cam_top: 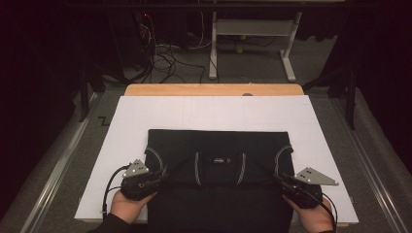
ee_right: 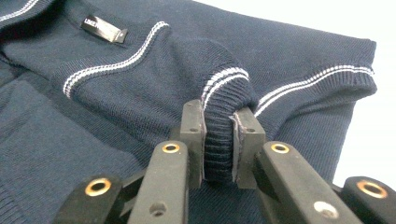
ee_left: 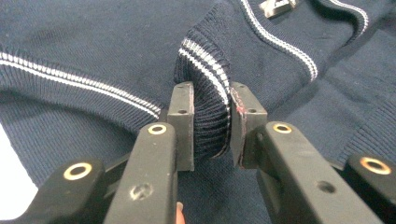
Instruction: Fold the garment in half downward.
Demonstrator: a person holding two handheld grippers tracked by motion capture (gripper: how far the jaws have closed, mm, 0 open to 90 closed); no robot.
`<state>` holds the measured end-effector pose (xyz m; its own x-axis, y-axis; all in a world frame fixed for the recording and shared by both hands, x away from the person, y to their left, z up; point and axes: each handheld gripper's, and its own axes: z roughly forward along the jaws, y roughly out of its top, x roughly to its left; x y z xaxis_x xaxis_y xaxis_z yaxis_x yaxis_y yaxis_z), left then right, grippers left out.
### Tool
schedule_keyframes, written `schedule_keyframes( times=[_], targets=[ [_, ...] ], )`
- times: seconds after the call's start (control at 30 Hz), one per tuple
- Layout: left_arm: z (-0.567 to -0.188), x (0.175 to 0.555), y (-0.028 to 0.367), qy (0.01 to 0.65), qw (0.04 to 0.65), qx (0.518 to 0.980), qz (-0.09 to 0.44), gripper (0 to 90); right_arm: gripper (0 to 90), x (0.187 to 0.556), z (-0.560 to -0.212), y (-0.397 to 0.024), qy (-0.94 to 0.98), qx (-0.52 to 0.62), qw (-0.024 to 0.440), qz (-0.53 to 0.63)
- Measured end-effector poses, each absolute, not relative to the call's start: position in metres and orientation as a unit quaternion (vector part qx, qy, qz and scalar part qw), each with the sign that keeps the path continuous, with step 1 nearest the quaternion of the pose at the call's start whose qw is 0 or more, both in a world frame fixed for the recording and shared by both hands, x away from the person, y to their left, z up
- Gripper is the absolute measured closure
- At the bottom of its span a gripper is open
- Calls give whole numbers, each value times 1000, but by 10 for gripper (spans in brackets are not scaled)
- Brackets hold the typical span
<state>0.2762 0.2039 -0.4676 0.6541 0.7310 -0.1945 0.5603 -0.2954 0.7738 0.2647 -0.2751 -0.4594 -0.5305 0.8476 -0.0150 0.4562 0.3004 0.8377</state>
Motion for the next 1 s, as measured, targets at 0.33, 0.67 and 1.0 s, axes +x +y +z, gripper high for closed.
schedule_keyframes(
  times=[0.33, 0.67, 1.0],
  targets=[
    [-479, 281, 202, 416, 408, 807, 95, 690, 771, 265, -467, -278, 779, 432, 217, 399],
    [-478, 282, 205, 425, 410, 801, 100, 553, 696, 262, -469, -279, 779, 436, 213, 398],
    [-473, 285, 209, 428, 429, 787, 117, 445, 496, 258, -459, -288, 745, 453, 234, 430]
  ],
)
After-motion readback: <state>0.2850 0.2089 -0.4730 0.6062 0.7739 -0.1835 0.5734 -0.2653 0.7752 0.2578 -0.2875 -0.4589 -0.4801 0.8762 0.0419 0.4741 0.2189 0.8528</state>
